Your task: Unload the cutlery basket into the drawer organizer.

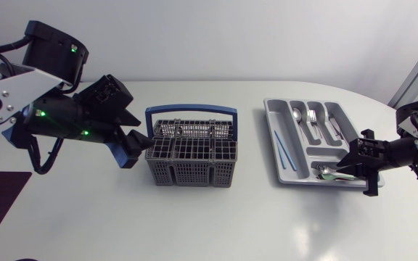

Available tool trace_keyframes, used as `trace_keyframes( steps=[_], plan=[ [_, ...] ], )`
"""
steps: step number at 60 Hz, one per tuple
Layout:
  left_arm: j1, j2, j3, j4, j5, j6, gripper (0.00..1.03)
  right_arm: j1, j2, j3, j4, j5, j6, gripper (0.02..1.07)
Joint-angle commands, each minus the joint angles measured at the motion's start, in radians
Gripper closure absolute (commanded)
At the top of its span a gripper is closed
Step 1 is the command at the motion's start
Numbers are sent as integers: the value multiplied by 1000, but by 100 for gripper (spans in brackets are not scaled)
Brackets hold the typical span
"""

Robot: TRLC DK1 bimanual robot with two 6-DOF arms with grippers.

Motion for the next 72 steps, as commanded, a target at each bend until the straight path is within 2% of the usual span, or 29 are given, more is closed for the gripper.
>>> trace_keyframes(
  steps=[1,7,11,17,22,28,34,38,42,47,55,63,72],
  plan=[
    [16,-13,-31,4,-3,28,12,13,-17,-38,14,7,-15,44],
    [27,-16,-41,7,-3,41,12,28,-86,-61,14,0,25,34],
    [36,-16,-48,15,-3,41,12,57,-158,-72,-11,-18,80,6],
    [43,-16,-63,26,-1,42,12,139,-289,-100,-72,-64,175,6],
    [53,-17,-78,44,-1,41,12,243,-391,-113,-101,-109,321,6],
    [60,-19,-94,75,-1,33,12,389,-456,-126,-61,-116,519,8],
    [66,-14,-115,116,0,24,12,522,-480,-126,15,-122,707,17],
    [66,-1,-132,149,7,7,20,597,-482,-127,80,-122,822,25],
    [68,15,-140,178,19,-13,29,665,-471,-127,146,-121,914,41],
    [66,38,-146,208,31,-36,47,745,-442,-126,241,-113,1031,67],
    [57,79,-163,273,36,-67,71,824,-352,-95,301,-110,1118,101],
    [59,138,-169,307,36,-68,87,875,-253,-97,363,-78,1138,102],
    [59,208,-183,348,36,-68,88,887,-177,-92,400,-43,1141,102]
  ],
)
